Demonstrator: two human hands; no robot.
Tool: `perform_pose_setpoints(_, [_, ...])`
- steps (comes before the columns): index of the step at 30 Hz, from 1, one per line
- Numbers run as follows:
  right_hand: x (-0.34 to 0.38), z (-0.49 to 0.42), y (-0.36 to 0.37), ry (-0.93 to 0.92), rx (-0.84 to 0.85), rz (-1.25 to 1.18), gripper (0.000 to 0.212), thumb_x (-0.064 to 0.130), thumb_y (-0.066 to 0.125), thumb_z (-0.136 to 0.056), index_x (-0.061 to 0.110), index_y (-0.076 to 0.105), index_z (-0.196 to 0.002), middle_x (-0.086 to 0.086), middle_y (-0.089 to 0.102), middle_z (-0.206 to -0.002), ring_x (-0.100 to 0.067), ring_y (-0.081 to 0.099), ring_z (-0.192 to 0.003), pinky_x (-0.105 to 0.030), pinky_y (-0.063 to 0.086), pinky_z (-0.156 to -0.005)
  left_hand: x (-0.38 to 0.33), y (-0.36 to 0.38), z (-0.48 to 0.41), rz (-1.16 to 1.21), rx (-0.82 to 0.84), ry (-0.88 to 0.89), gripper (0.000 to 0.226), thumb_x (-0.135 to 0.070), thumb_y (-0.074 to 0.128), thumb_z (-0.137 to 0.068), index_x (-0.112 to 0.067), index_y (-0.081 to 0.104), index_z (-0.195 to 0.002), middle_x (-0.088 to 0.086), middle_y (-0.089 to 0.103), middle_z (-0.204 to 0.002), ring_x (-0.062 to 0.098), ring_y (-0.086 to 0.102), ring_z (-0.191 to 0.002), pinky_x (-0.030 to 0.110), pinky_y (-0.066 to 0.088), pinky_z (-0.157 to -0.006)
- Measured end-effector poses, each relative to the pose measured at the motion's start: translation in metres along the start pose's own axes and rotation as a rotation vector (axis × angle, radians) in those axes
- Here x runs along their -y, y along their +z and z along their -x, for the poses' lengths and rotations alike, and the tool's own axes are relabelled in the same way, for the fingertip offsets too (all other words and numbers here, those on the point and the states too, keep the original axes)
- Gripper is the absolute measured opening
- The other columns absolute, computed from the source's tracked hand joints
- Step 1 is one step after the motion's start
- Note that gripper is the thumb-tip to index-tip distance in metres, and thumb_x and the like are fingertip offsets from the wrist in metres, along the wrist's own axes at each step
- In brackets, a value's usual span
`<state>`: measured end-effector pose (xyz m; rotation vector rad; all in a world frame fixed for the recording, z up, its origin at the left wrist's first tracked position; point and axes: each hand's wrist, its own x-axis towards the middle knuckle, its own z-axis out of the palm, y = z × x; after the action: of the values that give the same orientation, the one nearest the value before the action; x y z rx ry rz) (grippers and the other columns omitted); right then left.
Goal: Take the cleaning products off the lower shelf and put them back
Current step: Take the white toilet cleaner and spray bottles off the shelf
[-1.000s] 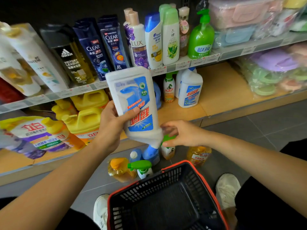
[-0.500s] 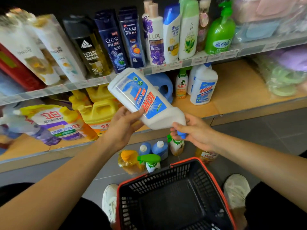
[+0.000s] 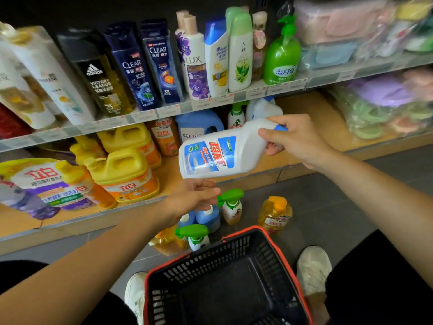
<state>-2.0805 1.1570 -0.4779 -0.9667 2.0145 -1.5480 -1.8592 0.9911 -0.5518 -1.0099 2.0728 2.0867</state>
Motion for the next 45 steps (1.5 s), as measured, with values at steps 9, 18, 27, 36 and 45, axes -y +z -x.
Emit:
perform_pose_setpoints(9, [0.006, -0.014, -0.016, -0.170, 0.026, 0.725, 0.035, 0.037, 0.077, -0.083, 0.018, 0.074, -0.112, -0.009, 0.074, -0.100, -0.031, 0.068, -0.093, -0.044, 0.053, -0.084, 0.001, 0.001, -0.023, -0.358, 0.004, 0.223, 0.022, -0.002, 0.072, -0.090, 0.004, 0.070, -0.110, 0.000, 0.067, -0.083, 0.003, 0.060, -0.071, 0.024, 0.052, -0.074])
perform_pose_setpoints(18, [-0.051, -0.034, -0.003, -0.124, 0.258, 0.912, 0.037, 0.039, 0.079, -0.081, 0.022, 0.070, -0.113, 0.000, 0.070, -0.111, -0.022, 0.061, -0.104, -0.027, 0.035, -0.073, -0.019, -0.024, -0.084, -0.561, -0.098, 0.275, 0.019, -0.018, 0.077, -0.089, -0.010, 0.073, -0.106, -0.004, 0.070, -0.091, 0.007, 0.062, -0.081, 0.019, 0.048, -0.072])
perform_pose_setpoints(27, [-0.137, -0.037, 0.033, 0.135, 0.376, 0.841, 0.050, 0.027, 0.080, -0.083, 0.013, 0.065, -0.129, -0.007, 0.065, -0.130, -0.027, 0.057, -0.120, -0.034, 0.045, -0.096, -0.026, 0.012, -0.191, -0.424, -0.210, 0.338, 0.062, -0.028, 0.073, -0.092, -0.015, 0.046, -0.147, -0.002, 0.055, -0.139, 0.020, 0.059, -0.118, 0.030, 0.046, -0.095])
perform_pose_setpoints(36, [-0.184, -0.037, 0.023, 0.345, 0.066, 0.654, 0.044, 0.025, 0.088, -0.073, 0.011, 0.071, -0.112, -0.007, 0.070, -0.115, -0.022, 0.062, -0.107, -0.032, 0.049, -0.090, -0.060, 0.048, -0.277, -0.119, -0.283, 0.532, 0.093, -0.003, 0.076, -0.080, -0.006, 0.020, -0.155, 0.013, 0.041, -0.153, 0.027, 0.043, -0.140, 0.043, 0.041, -0.115])
perform_pose_setpoints(45, [-0.199, -0.035, 0.024, 0.364, 0.059, 0.654, 0.038, 0.025, 0.086, -0.075, 0.017, 0.071, -0.109, -0.002, 0.069, -0.111, -0.013, 0.058, -0.097, -0.026, 0.044, -0.081, -0.042, 0.064, -0.294, -0.444, -0.471, 0.531, 0.081, -0.021, 0.079, -0.083, -0.005, 0.039, -0.150, 0.024, 0.037, -0.136, 0.041, 0.050, -0.122, 0.040, 0.043, -0.106])
